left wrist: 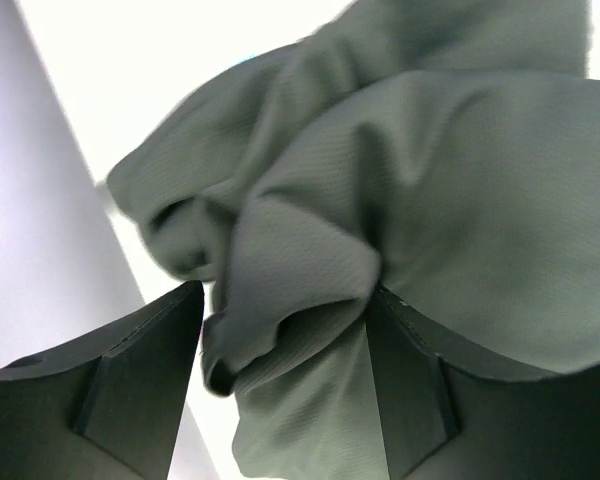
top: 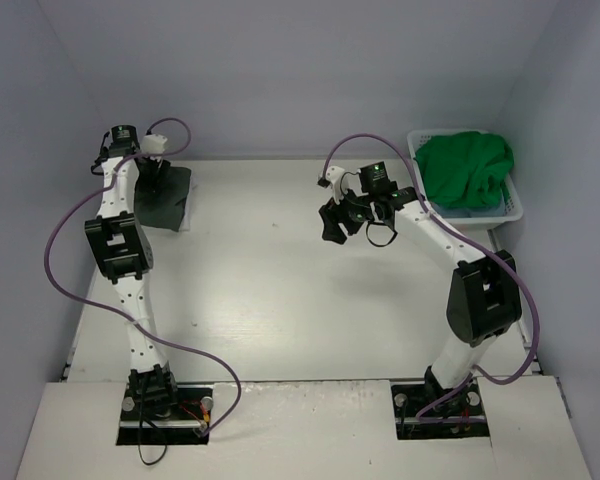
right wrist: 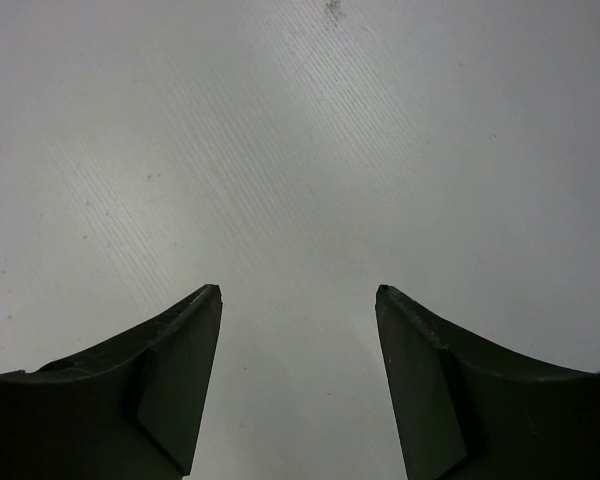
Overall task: Fold and stack the t-shirts
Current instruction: Put the neatly folded tshirt into the corner of the board with the left arm
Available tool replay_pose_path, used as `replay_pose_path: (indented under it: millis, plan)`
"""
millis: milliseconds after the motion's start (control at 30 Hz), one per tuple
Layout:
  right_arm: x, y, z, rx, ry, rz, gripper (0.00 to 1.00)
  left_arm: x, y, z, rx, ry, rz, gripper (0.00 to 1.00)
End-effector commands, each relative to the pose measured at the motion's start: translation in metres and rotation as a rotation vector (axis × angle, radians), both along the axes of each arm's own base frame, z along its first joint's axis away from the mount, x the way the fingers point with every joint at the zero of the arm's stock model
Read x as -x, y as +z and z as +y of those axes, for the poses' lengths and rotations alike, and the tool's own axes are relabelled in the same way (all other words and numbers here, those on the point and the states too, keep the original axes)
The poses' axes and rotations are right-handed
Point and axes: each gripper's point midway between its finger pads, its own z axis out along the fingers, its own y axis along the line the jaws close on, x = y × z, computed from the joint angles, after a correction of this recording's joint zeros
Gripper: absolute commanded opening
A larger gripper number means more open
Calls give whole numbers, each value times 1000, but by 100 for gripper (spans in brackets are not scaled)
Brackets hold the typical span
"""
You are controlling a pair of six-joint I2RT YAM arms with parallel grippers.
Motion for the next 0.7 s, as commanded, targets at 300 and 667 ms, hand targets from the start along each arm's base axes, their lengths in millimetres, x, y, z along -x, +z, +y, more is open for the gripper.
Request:
replay_pose_path:
  millis: [300,667]
  plan:
    - [7,30,10,-61,50,-62,60,5,165,59,-293,246,-352,60]
    - [11,35,11,-74,57,-65,47,25,184,6,-73,122,-381,45]
